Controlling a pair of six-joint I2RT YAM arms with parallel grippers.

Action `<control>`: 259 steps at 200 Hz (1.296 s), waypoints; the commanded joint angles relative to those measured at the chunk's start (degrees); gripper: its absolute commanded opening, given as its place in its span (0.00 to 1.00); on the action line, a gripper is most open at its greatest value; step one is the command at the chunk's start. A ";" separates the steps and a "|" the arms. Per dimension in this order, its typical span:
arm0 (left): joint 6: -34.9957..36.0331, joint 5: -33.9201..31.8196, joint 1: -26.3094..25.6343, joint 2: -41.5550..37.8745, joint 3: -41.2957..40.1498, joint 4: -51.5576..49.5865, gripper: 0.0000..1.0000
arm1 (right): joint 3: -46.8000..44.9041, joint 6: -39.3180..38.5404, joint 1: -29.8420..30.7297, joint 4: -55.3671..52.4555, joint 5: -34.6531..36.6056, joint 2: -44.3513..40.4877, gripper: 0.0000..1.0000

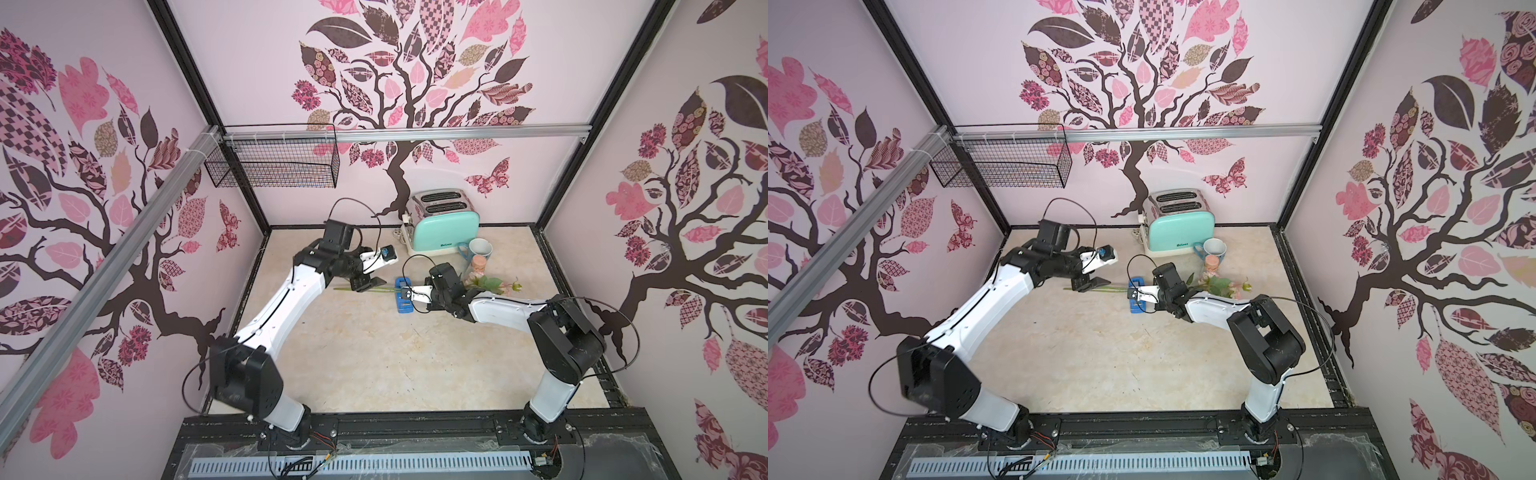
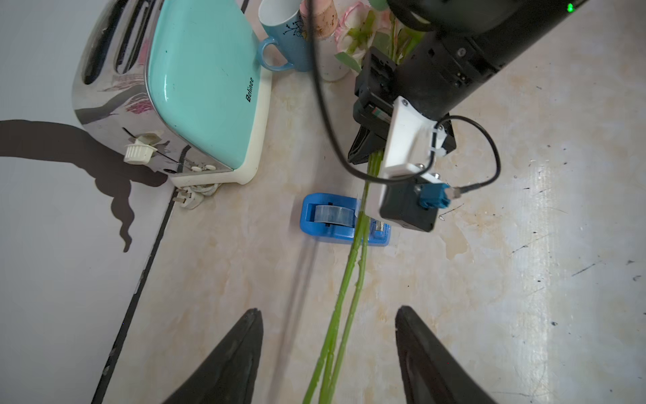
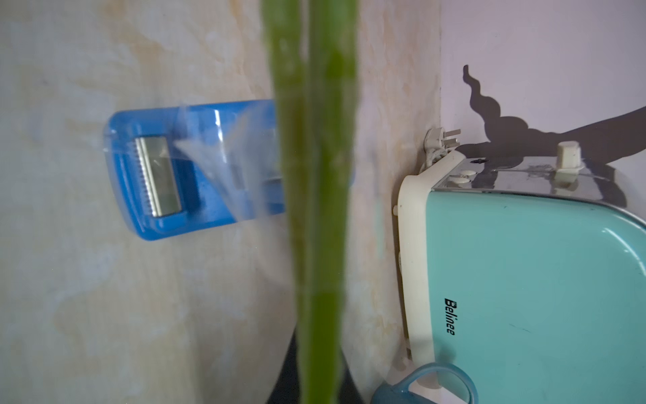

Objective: Wrap bouquets with tape
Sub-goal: Wrap the tape around the bouquet.

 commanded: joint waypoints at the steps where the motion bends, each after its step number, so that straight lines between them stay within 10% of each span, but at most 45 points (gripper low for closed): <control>1: 2.86 4.10 0.12 7.49 10.17 -21.53 0.58 | -3.00 -7.69 0.15 15.98 4.88 -3.71 0.00; 104: 2.02 -6.27 -4.38 28.22 29.09 -29.69 0.60 | -9.34 -18.99 0.67 37.43 6.64 0.06 0.00; 211: 4.81 0.75 -4.18 26.17 34.51 -31.14 0.63 | -11.17 -20.84 0.67 43.27 6.27 2.89 0.00; 259: 5.20 -8.15 -4.44 30.78 33.20 -28.04 0.64 | -12.55 -22.01 0.66 46.53 5.31 2.72 0.00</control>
